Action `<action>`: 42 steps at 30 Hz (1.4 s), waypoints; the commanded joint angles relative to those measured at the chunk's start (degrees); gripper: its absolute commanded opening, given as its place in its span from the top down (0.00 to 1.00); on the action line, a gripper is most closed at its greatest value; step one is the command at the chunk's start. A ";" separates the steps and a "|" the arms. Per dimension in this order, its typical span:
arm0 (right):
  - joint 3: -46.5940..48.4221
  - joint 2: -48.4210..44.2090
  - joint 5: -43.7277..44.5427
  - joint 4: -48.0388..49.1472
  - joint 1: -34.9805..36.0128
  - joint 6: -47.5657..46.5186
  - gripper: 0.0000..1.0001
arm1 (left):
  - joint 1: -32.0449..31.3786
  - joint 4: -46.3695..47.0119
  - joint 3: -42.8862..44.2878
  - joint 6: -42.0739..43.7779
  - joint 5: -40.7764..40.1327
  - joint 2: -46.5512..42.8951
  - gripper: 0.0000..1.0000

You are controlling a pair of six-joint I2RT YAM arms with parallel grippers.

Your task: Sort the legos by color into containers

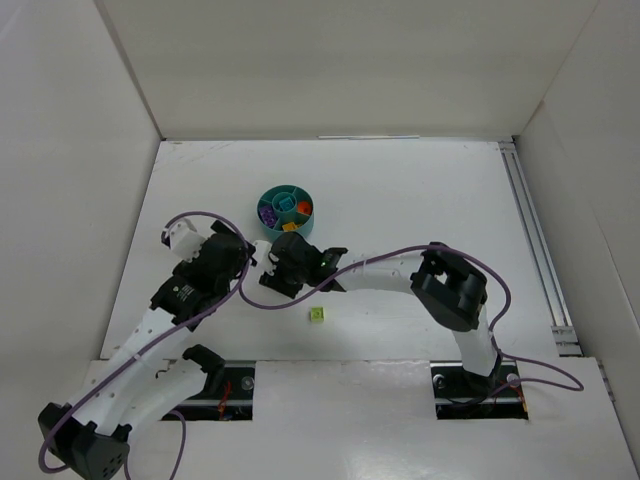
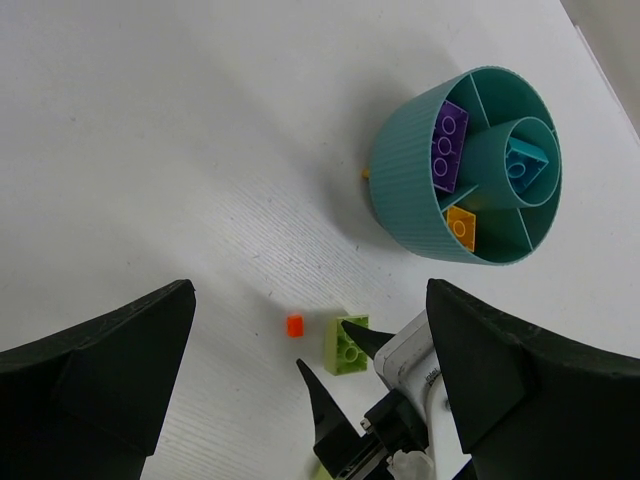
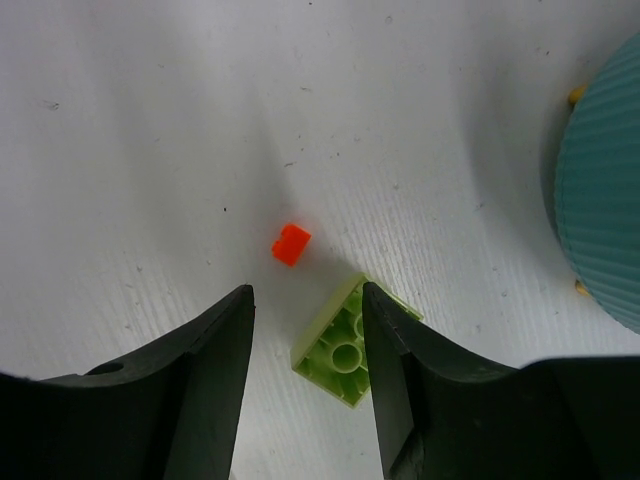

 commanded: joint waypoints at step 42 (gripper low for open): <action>7.05 7.06 4.62 0.74 2.27 -1.63 0.47 | -0.46 -5.20 -0.82 -6.51 -1.99 -4.42 0.00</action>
